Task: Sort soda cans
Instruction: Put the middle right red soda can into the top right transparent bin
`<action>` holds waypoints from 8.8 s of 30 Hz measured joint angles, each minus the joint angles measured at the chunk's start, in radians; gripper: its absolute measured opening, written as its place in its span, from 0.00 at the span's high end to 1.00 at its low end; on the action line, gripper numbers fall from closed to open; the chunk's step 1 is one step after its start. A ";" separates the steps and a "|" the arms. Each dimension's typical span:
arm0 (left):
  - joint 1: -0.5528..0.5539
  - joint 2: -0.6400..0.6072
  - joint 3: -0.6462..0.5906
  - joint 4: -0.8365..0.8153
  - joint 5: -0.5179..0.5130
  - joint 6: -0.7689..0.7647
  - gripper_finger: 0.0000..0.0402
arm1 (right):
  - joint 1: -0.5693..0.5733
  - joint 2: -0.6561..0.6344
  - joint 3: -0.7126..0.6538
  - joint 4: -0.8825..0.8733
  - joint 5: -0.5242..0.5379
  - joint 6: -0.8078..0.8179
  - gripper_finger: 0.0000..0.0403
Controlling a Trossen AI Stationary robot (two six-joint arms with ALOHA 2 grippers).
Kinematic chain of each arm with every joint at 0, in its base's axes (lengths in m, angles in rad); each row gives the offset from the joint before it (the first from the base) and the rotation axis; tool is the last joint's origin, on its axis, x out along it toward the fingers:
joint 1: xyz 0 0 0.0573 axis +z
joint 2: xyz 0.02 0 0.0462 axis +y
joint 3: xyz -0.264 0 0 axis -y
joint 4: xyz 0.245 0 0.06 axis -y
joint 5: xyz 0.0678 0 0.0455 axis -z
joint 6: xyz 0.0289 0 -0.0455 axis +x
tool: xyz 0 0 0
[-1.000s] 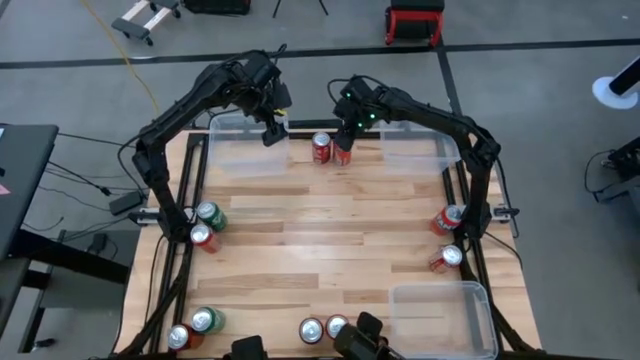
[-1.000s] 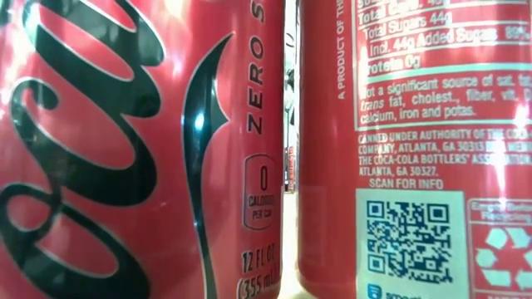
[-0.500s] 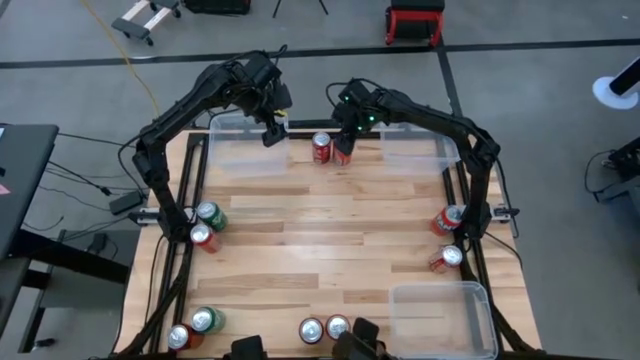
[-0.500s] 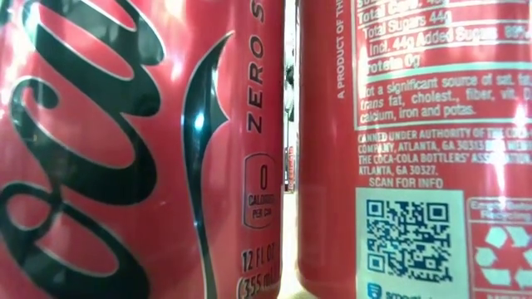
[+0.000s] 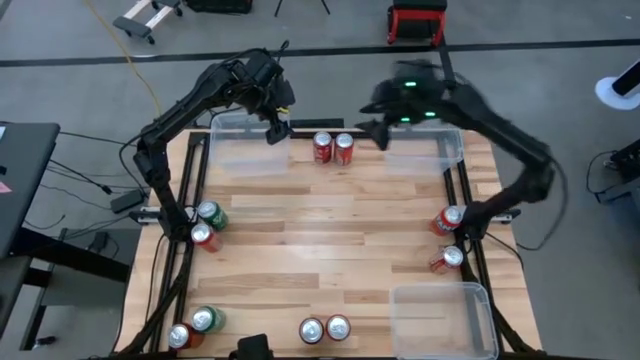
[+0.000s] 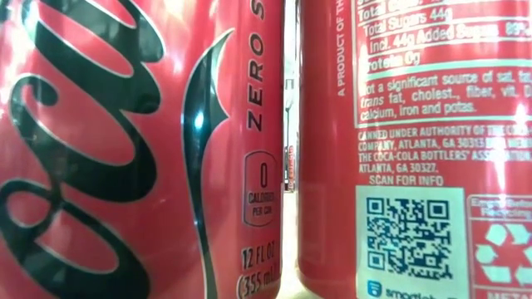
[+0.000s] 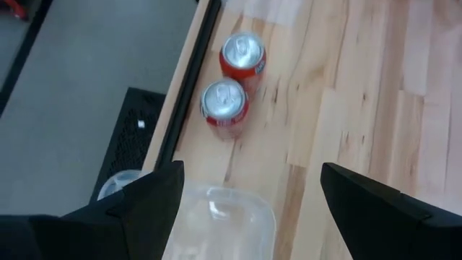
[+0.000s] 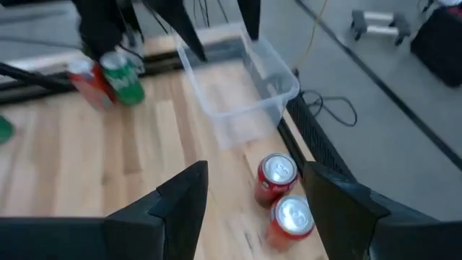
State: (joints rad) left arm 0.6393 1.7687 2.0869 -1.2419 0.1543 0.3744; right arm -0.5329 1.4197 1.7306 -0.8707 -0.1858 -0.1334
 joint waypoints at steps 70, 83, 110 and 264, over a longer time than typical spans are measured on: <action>-0.337 0.020 -0.644 1.200 0.219 -0.105 0.20 | 0.370 -0.650 -0.941 -0.585 0.138 0.993 0.99; -0.337 0.019 -0.643 1.167 0.171 -0.104 0.20 | 0.369 -0.537 -0.943 -0.329 0.126 0.848 0.99; -0.237 -0.199 -0.655 0.785 0.040 -0.048 0.20 | 0.287 0.023 -0.650 0.124 0.074 0.400 0.99; -0.507 -0.139 -1.012 1.083 -0.066 -0.130 0.20 | -0.446 0.173 -0.418 0.004 0.159 0.399 0.28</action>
State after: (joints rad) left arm 0.1322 1.6296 1.0752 -0.1593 0.0883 0.2441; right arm -0.9789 1.5926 1.3128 -0.8665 -0.0272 0.2656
